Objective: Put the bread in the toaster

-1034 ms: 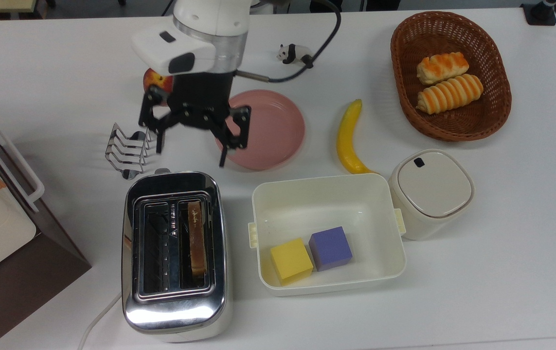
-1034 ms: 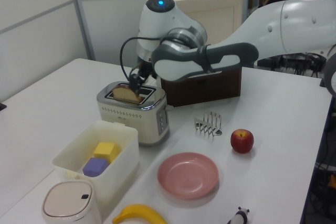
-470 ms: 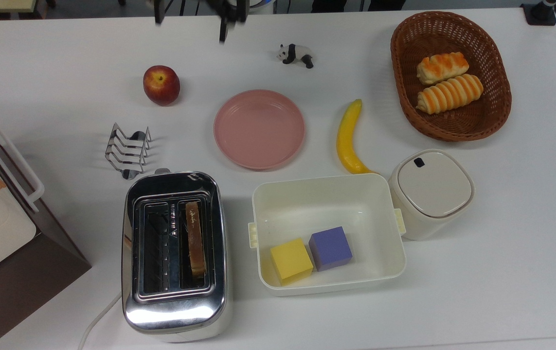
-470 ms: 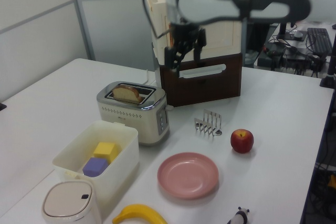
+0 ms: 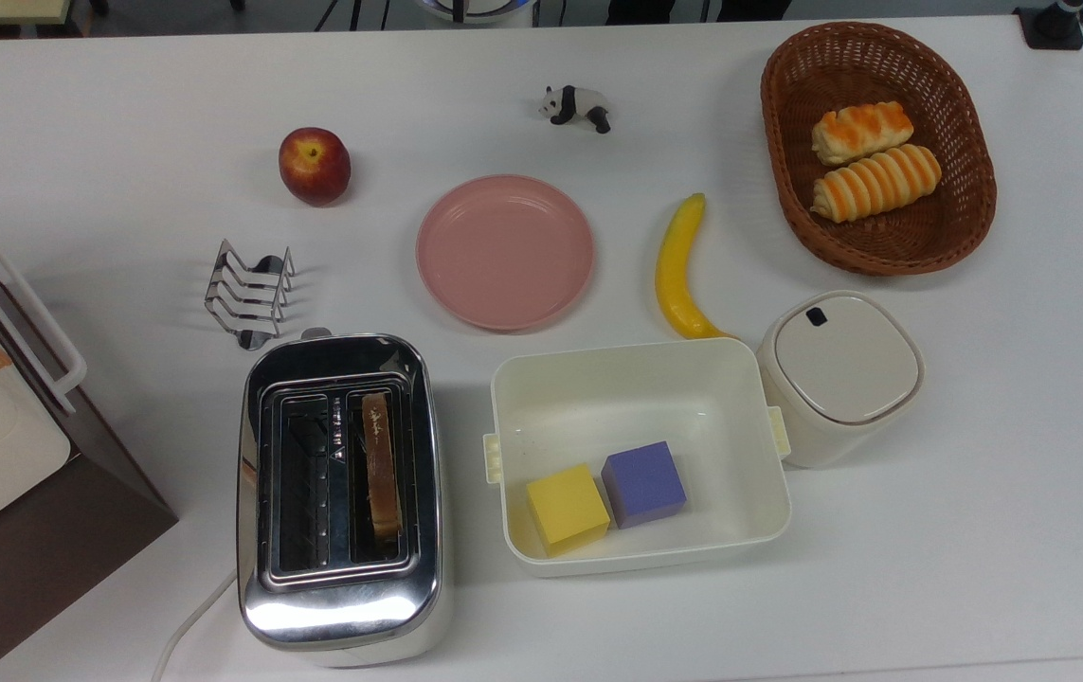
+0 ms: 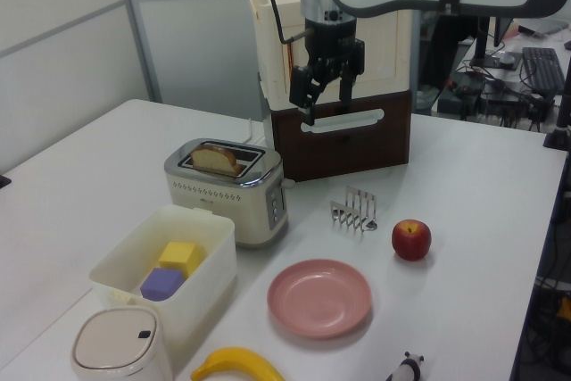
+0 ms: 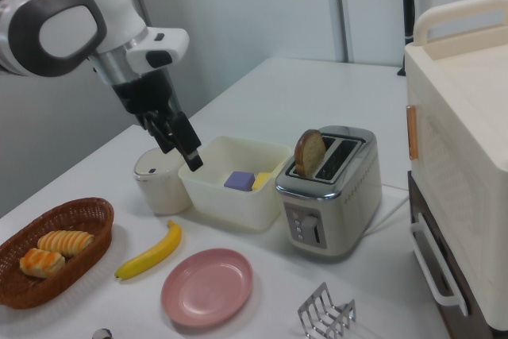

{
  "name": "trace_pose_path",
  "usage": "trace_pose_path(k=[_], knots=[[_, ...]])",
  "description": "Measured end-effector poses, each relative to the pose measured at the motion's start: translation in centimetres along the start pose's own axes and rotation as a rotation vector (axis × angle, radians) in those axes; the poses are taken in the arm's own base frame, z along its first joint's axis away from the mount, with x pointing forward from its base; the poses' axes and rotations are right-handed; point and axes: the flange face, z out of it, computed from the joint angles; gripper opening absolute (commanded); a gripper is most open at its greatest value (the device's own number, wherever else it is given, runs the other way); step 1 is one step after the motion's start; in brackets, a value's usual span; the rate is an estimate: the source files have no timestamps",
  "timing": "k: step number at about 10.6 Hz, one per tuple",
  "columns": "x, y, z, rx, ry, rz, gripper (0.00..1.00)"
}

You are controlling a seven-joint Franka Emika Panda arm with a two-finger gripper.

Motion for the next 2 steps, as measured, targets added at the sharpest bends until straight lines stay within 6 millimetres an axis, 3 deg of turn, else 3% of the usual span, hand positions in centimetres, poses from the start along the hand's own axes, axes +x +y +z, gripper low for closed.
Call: trace_pose_path(k=[2], knots=[[0.24,1.24,0.52,-0.004,-0.007,-0.010,1.00]])
